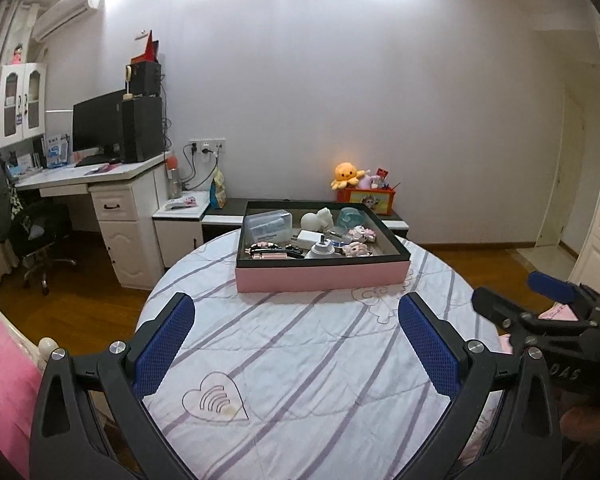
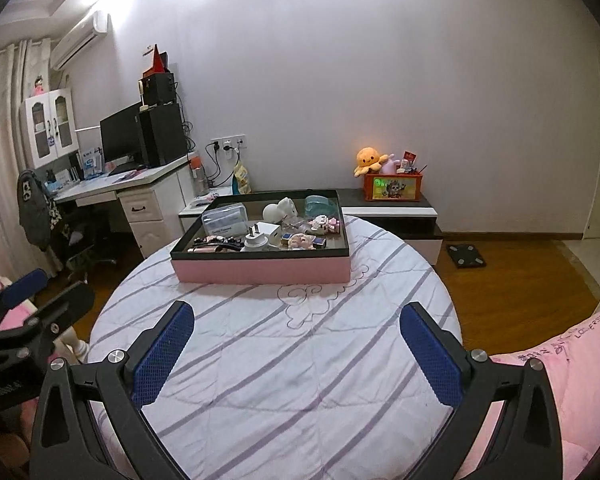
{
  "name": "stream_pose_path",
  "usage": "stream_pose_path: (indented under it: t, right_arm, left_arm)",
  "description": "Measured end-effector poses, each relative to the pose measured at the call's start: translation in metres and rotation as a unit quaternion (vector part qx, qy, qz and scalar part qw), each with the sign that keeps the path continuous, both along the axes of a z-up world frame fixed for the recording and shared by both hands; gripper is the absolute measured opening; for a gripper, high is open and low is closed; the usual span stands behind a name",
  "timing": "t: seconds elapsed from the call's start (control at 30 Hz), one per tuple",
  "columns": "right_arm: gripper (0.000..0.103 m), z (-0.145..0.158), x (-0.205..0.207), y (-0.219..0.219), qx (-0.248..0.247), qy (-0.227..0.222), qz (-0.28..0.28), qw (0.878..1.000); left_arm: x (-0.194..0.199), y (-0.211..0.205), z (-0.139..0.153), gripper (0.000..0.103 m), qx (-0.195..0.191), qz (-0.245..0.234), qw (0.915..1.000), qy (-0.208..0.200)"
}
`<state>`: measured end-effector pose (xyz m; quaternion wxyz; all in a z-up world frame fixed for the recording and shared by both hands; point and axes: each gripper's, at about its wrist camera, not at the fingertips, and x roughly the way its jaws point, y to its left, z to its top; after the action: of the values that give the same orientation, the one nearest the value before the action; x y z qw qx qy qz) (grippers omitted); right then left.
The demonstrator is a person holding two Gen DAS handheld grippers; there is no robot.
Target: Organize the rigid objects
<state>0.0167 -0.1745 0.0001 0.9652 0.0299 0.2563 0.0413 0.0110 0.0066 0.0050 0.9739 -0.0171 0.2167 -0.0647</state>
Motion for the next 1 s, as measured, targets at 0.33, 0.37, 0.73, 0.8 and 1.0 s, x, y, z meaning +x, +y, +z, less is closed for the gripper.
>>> stream_pose_path:
  t: [0.33, 0.37, 0.73, 0.8, 1.0]
  right_arm:
    - [0.103, -0.003, -0.006, 0.005, 0.0, 0.004, 0.011, 1.0]
    - [0.103, -0.003, -0.006, 0.005, 0.001, 0.005, 0.011, 1.0]
    - [0.103, -0.002, -0.009, 0.006, 0.0, 0.001, 0.01, 1.0]
    - [0.103, -0.001, -0.01, 0.007, -0.001, 0.001, 0.011, 1.0]
    - [0.103, 0.004, -0.013, 0.008, -0.001, -0.005, 0.012, 1.0]
  left_arm:
    - [-0.018, 0.004, 0.003, 0.103, -0.001, 0.011, 0.9999, -0.008]
    - [-0.019, 0.005, 0.003, 0.103, -0.001, 0.013, 0.9999, -0.007]
    - [-0.027, 0.007, 0.0, 0.103, 0.002, 0.02, 0.9998, -0.003]
    - [-0.028, 0.007, 0.001, 0.103, 0.002, 0.019, 0.9998, -0.004]
    - [-0.032, 0.009, 0.003, 0.103, -0.002, 0.019, 0.9998, -0.008]
